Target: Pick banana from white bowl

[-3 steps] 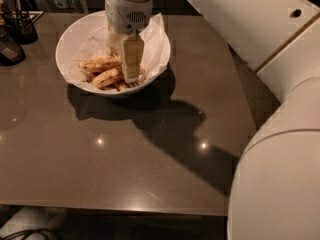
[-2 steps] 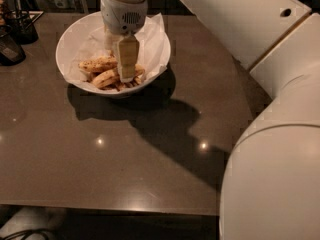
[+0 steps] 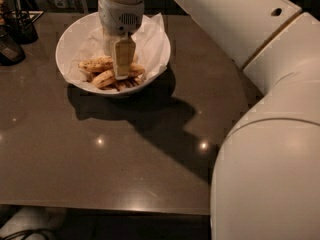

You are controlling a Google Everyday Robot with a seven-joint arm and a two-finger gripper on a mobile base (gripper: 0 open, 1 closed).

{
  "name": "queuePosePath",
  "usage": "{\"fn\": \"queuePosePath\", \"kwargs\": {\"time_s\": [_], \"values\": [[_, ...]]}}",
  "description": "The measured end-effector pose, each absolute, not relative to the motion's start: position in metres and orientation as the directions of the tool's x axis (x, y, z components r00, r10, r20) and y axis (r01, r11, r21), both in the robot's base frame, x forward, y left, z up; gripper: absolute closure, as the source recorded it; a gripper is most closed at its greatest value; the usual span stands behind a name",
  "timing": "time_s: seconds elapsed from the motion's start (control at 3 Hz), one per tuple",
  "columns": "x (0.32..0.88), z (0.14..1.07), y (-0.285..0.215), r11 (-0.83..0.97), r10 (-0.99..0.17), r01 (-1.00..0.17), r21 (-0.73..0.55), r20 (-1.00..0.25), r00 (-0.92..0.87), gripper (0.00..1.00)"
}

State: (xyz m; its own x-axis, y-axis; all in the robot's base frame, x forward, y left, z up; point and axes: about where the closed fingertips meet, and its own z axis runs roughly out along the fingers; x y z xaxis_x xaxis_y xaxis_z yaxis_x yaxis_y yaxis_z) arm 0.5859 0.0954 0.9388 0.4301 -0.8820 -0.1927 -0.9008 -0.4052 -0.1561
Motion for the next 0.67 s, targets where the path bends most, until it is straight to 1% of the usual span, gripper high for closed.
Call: {"fn": "queuePosePath", "kwargs": {"time_s": [0.33, 0.67], "values": [[0.5898, 0.9357, 0.0954, -0.401, -0.885, -0.904, -0.149, -0.192, 0.425, 0.45], [0.5921, 0.9299, 0.0968, -0.405, -0.885, -0.904, -0.137, -0.191, 0.425, 0.44]]}}
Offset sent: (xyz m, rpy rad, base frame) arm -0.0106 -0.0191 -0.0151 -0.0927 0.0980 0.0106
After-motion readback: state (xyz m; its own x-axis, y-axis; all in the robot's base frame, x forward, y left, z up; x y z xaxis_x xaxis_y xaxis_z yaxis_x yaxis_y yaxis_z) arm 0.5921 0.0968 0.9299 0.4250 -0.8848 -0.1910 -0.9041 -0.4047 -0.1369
